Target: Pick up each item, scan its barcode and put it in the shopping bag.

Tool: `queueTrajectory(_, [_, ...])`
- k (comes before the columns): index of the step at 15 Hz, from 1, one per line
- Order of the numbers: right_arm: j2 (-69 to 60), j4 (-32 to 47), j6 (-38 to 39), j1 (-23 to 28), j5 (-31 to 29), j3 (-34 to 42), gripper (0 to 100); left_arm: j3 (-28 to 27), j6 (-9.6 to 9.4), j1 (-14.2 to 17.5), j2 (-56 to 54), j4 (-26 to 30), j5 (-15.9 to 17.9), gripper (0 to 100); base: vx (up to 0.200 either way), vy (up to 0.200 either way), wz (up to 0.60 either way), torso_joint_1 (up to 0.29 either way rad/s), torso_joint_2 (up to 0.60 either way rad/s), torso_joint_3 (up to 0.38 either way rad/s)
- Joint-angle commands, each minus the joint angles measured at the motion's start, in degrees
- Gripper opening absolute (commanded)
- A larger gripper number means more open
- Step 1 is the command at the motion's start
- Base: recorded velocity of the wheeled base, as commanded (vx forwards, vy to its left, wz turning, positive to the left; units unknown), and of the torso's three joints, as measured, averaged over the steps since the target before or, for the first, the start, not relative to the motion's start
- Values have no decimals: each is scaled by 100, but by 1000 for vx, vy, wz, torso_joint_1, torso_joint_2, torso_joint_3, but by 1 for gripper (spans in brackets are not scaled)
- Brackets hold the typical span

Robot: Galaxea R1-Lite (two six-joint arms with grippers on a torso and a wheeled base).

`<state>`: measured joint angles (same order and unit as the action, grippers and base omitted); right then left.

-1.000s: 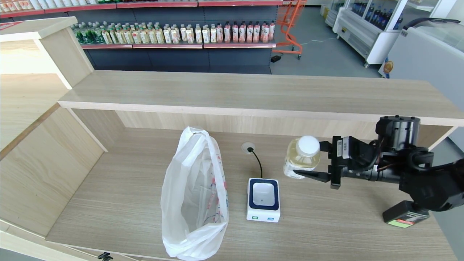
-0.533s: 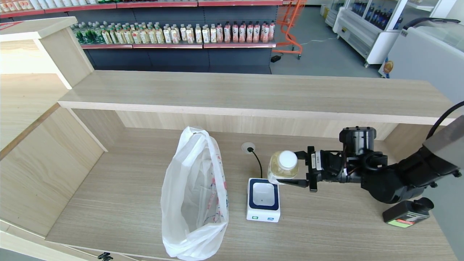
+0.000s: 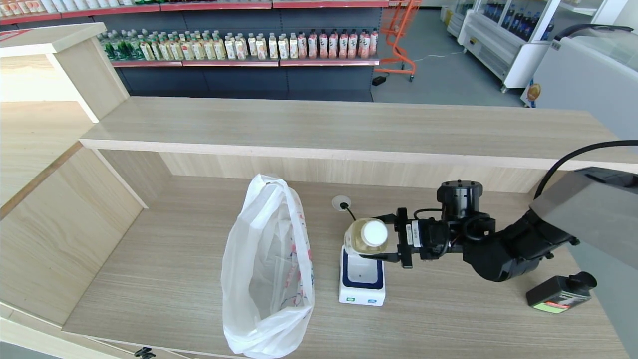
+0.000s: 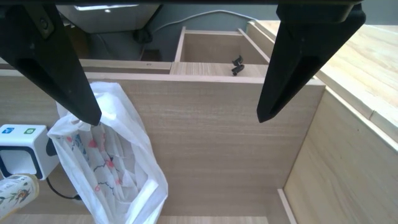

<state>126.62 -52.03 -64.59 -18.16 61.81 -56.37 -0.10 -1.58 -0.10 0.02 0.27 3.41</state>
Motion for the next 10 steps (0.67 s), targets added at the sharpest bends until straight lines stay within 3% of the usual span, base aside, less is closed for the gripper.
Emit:
queueTrajectory(1, [178, -18, -107, -12, 7, 3, 0, 1, 0, 1, -2, 0, 1, 100, 0, 0, 0, 0, 0, 0])
queueTrajectory(8, [266, -9, -239, 15, 7, -120, 0, 1, 0, 1, -2, 0, 1, 100, 0, 0, 0, 0, 0, 0])
queueTrajectory(10, [-261, 53, 104, 190, 16, 179, 0, 1, 0, 1, -2, 0, 1, 100, 0, 0, 0, 0, 0, 0])
